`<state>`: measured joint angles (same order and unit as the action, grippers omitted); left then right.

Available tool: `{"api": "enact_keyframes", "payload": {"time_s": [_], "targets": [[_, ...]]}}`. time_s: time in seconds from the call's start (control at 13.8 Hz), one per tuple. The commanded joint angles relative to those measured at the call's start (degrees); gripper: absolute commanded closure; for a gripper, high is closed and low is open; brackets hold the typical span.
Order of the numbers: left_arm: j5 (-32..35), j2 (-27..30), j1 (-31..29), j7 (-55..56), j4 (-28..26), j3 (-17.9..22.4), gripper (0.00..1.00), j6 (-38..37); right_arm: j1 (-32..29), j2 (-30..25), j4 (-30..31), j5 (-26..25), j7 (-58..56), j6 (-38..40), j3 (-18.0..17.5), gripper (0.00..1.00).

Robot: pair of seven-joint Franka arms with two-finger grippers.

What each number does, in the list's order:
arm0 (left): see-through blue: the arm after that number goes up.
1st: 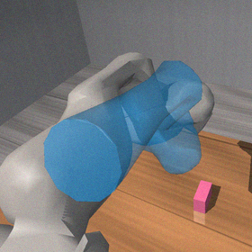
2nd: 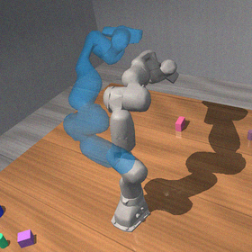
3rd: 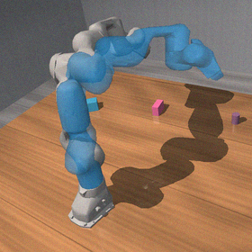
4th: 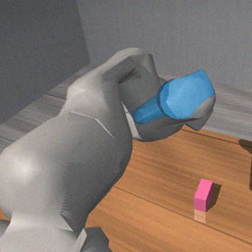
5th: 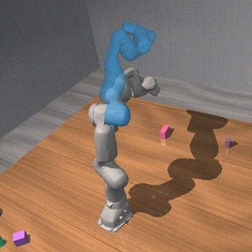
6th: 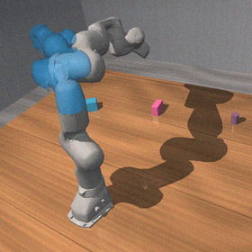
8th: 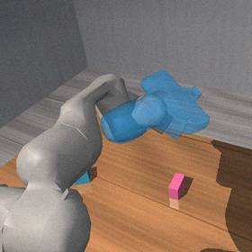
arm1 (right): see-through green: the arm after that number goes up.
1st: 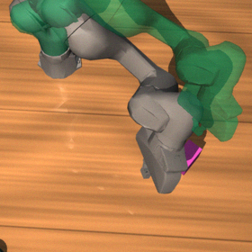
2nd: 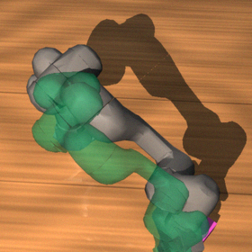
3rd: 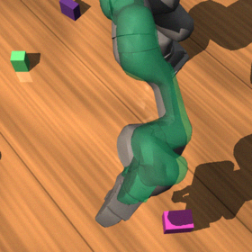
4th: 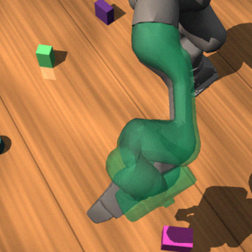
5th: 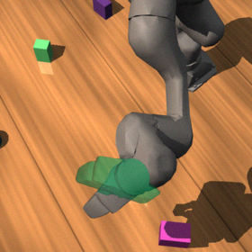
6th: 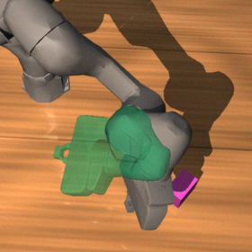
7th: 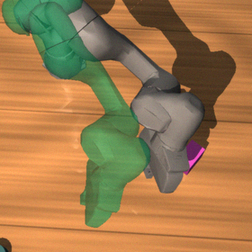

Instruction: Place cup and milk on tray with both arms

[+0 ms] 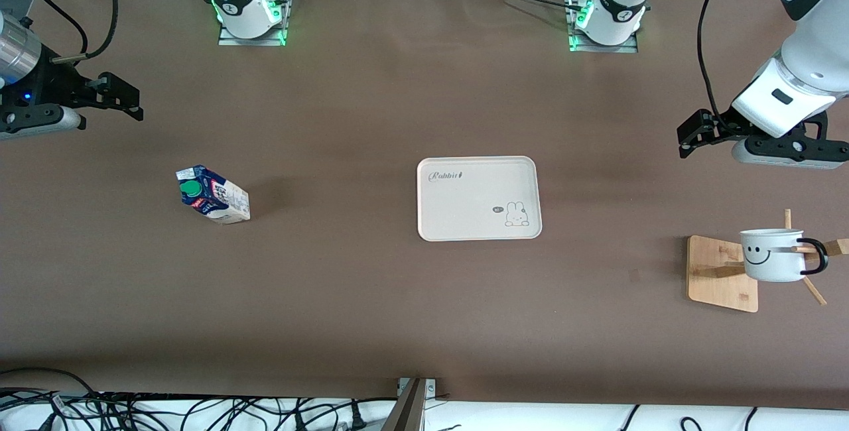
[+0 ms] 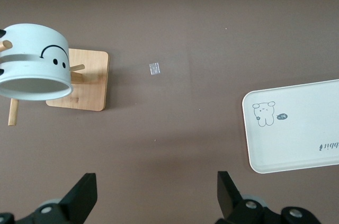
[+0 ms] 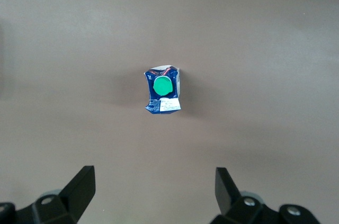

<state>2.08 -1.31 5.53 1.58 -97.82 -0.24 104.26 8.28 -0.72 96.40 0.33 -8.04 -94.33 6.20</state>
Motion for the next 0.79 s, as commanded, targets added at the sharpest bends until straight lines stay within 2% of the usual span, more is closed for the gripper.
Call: {"api": "enact_keyframes", "payload": {"time_s": [0.0,0.22,0.72], "targets": [[0.0,-1.2,0.4,-0.4,2.3,-0.4,0.0,-1.7,-0.7,0.5,-1.3,1.2,-0.4,0.6,-0.2,0.0],[-0.1,-1.3,-0.3,-1.1,2.5,-0.3,0.0,-4.8,-0.7,0.5,-1.3,1.2,-0.4,0.5,-0.2,0.0],[-0.1,-2.4,-0.3,-0.9,3.2,0.1,0.0,-4.9,-0.7,0.5,-1.3,1.2,-0.4,0.5,-0.2,0.0]]}}
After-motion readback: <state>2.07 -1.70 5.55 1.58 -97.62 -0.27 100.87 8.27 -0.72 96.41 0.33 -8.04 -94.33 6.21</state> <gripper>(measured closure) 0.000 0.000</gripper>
